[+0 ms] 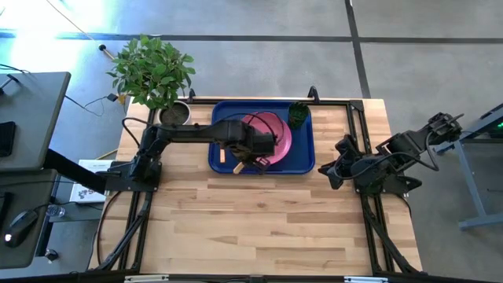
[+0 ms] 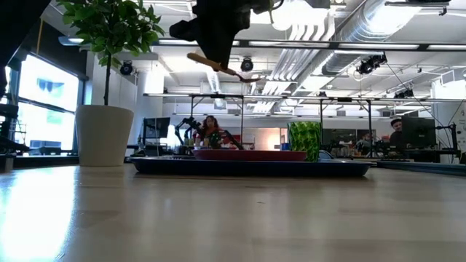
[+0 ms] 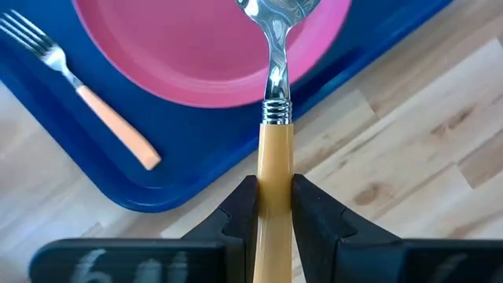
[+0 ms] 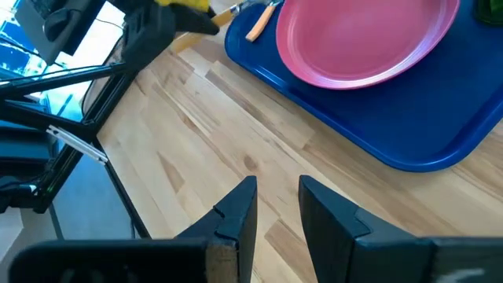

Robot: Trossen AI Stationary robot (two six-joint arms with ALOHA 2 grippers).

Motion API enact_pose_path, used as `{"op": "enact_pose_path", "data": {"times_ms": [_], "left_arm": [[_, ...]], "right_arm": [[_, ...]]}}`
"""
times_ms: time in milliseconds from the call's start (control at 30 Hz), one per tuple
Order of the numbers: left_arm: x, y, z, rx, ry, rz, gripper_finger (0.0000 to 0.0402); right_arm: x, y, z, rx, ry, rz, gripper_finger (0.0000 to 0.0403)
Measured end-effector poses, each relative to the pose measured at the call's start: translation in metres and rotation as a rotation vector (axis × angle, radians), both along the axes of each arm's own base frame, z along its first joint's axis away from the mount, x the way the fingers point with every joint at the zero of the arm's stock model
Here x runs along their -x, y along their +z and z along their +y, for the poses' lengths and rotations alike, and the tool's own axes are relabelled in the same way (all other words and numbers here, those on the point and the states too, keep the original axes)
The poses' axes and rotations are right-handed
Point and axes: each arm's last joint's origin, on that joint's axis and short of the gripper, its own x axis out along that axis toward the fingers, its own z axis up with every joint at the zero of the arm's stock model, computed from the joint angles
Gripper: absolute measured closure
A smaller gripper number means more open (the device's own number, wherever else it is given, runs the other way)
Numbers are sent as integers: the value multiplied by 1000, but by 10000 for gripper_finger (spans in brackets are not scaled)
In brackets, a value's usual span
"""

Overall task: Pick and place plate/cup/fork/spoon on tray
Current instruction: Put the yellow spoon on the blue serving tray

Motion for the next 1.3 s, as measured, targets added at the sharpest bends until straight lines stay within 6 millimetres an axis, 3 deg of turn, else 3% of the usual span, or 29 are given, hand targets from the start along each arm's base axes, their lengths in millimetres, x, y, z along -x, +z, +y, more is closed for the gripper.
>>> {"op": "enact_pose_path", "data": {"times_ms": [767,1100,1300], "left_arm": [[12,-1,31,-65,80,109,358],[12,-1,31,-64,87,107,360],[20,15,26,-76,96,59,360]], "right_arm": [[2,-2,-1,33,18,28,316],[2,-2,-1,50,36,36,316],[2,-2,-1,51,39,38,316]]}}
